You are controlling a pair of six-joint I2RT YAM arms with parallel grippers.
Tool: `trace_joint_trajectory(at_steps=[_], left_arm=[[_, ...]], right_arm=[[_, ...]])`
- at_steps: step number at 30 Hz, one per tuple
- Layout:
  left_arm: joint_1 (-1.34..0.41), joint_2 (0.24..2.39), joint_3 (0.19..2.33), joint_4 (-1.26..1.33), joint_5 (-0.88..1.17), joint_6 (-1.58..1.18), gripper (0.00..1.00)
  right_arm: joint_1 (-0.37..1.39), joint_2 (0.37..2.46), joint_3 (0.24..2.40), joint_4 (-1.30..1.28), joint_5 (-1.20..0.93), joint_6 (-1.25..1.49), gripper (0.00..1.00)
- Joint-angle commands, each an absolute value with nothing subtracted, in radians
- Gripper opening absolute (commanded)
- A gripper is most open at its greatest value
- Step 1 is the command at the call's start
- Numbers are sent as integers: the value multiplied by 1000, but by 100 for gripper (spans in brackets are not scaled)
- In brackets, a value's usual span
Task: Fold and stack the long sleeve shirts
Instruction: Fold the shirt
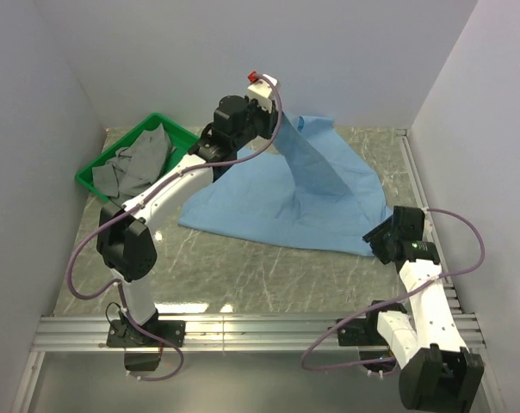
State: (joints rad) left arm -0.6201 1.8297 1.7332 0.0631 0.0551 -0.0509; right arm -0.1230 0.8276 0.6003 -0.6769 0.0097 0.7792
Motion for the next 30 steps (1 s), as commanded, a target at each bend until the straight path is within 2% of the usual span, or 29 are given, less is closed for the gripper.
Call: trace_joint_trajectory(at_steps=[1,6,24,27,30], left_arm=[[-629,1784,1714,166,67,-95,0],[-638,1770,1680,183,106,-121,1],[-661,1707,1586,209,137,-106,1],[-661,1706,1582,210,143,-109,1],[-661,1700,1575,210,144,-110,1]], right_arm=[[-152,853,588,-646,52,870,53],[-207,857,563,-653,169,911,52],[-244,1040,523,-534,161,1028,52],[-245,1081,520,-528,161,1037,48],[-247,1094,505,-519,164,1048,40]])
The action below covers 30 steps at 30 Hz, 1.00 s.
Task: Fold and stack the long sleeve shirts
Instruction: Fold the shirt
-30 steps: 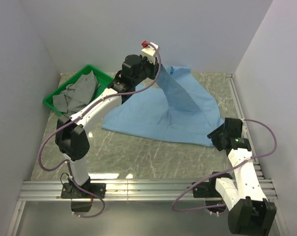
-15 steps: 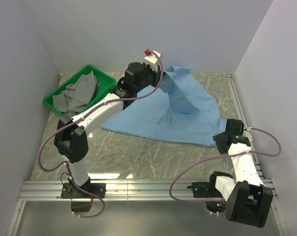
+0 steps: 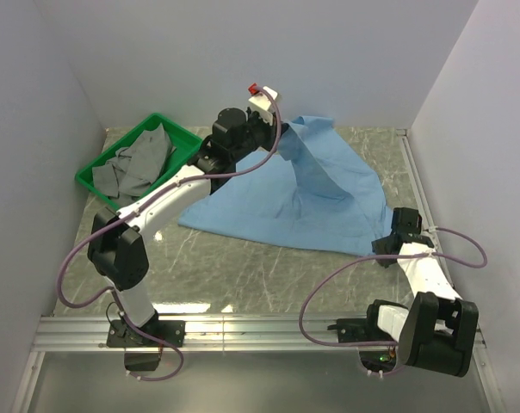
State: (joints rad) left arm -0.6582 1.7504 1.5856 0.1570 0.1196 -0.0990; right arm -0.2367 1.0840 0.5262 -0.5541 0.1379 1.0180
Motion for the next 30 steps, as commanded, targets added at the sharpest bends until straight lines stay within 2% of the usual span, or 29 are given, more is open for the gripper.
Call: trace_joint_trajectory(at_steps=[1,3,4,7,11,13,14,15,19,23,28,30], left_arm=[[-661,1697,1574,210,143,-110,0],[-661,1692,1569,207,140,-107,0],[-661,1692,1566,207,140,-106,0],[-661,1684,1560,206,132,-104,0],[-663,1677,1554,204,112,-97,1],[-661,1674,1548,204,107,-94,1],[-661,1669,1545,204,100,-92,1],[-661,1666,1542,206,97,-92,0],[-663,1660,1532,207,87,-92,1],[-661,1655,1535,209,106,-98,1],[-661,1654,1532,207,104,-94,1],[-663,1654,1531,201,98,-84,0]], right_arm=[[-248,1095,499,-514,169,1052,35],[-253,1097,483,-509,169,1057,29],[-256,1095,480,-515,167,1061,22],[-258,1088,472,-534,173,1072,11],[-259,1086,468,-568,175,1091,7],[-259,1089,471,-580,170,1098,11],[-259,1092,474,-584,167,1098,17],[-262,1097,476,-587,163,1100,26],[-262,1062,497,-636,156,1089,39],[-261,927,555,-667,123,1020,52],[-238,848,557,-571,-73,931,55],[-212,848,525,-432,-216,917,55]])
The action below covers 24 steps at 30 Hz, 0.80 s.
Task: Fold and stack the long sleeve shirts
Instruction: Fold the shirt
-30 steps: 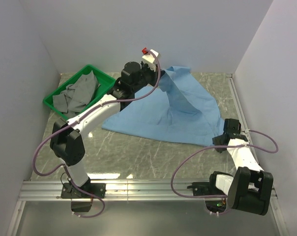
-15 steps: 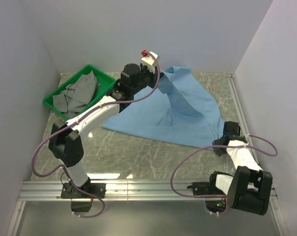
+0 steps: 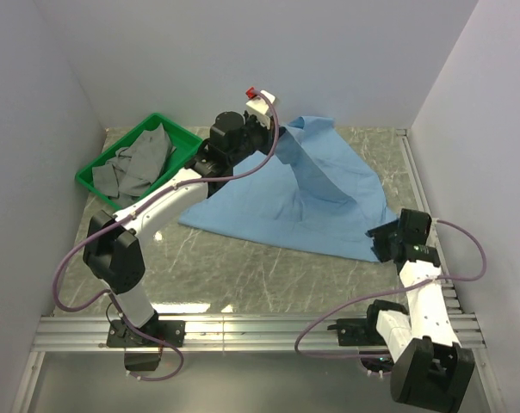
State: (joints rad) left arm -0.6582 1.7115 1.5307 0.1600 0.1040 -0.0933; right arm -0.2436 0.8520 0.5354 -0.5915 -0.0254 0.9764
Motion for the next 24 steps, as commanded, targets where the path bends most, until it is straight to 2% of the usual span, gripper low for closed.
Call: trace_joint_trajectory(at_steps=[1,6,10,16,24], left_arm=[[-661,1652,1531,199,91,-81,0],[-661,1643,1531,193,68,-71,0],[-663,1641,1529,192,57,-77,0],[-663,1635,1520,193,32,-63,1],[-661,1687,1598,190,35,41,1]], right_arm=[[-204,853,488,-390,-253,925,55],[-169,963,414,-158,-370,934,52],[-172,1022,397,-231,-258,946,45],[-218,973,377,-409,-30,1003,43],[-226,904,457,-407,-75,861,45]])
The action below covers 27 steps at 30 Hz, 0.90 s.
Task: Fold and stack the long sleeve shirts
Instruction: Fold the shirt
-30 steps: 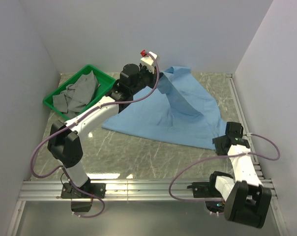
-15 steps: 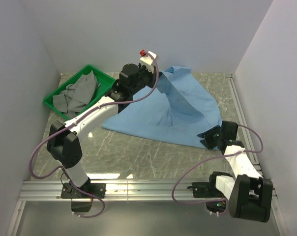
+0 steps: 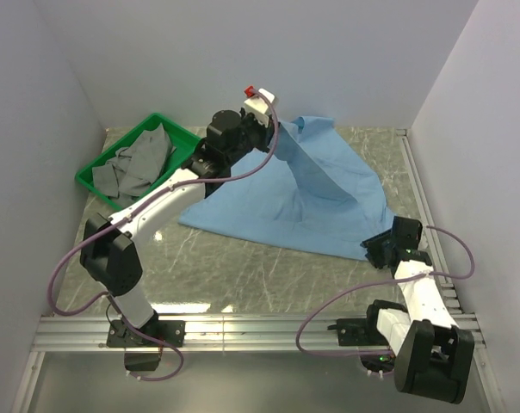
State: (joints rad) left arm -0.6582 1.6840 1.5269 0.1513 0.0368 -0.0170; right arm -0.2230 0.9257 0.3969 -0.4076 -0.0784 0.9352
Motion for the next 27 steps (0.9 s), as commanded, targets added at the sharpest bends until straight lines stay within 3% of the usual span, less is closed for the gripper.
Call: trace_joint_trajectory(at_steps=[1,11,18,27], left_arm=[[-663,1715,1611,190,52,54,1],[-661,1753,1638,184,210,187,1],[-628,1536,1269,213,305,452,2],[-505,1368,1074,68,505,535,1]], right_arm=[[-222,888,469,-405,-83,848,45],[-221,788,500,-354,-172,724,45],[-201,793,517,-311,-216,670,45],[-181,815,535,-278,-250,652,45]])
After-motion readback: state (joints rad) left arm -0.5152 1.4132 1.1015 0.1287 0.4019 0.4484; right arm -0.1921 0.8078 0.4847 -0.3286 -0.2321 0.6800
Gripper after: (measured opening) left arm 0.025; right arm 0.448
